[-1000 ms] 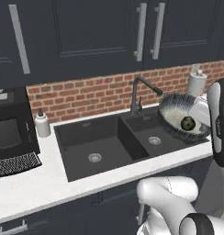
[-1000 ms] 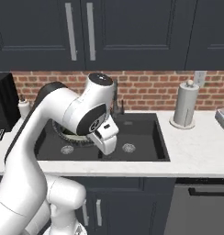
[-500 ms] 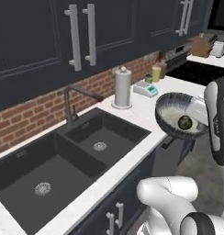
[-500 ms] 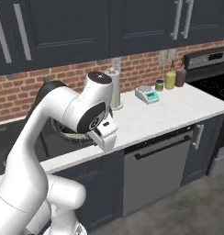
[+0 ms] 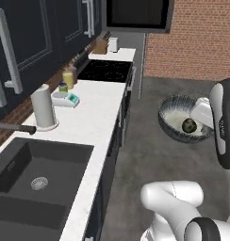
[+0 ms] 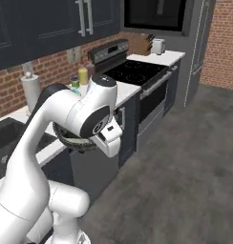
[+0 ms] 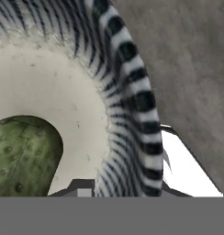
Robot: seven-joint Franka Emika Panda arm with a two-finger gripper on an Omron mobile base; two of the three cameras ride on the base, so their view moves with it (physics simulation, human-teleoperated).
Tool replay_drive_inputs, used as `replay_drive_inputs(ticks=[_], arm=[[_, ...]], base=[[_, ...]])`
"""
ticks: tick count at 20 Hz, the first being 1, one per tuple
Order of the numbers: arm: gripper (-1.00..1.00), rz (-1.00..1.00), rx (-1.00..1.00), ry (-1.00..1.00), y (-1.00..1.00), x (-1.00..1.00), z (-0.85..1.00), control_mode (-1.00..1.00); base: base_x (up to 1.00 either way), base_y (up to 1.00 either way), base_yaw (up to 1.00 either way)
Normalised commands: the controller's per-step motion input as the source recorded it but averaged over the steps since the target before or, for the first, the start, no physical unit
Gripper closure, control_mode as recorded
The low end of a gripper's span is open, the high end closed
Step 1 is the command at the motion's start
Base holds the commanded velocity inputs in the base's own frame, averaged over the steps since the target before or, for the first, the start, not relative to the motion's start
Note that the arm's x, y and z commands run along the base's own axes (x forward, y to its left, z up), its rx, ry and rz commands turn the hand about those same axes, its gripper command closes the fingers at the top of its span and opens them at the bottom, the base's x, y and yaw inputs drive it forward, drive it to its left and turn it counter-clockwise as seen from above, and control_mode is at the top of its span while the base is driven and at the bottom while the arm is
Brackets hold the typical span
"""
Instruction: Pick the cucumber from the sink and place it in the bowl. Then pick the bowl and place it in the microwave. Then close the microwave door and press the start button.
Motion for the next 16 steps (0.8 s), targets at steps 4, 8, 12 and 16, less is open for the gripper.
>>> replay_drive_inputs(ticks=[4,8,12,16], arm=[[1.0,0.0,0.0,0.0,0.0,0.0,0.0,1.0],[1.0,0.0,0.0,0.0,0.0,0.0,0.0,1.0],[1.0,0.0,0.0,0.0,0.0,0.0,0.0,1.0],[1.0,0.0,0.0,0.0,0.0,0.0,0.0,1.0]], base=[[0.49,-0.35,-0.66],[1.0,-0.82,-0.36],[1.0,-0.97,-0.23],[1.0,-1.0,-0.05]])
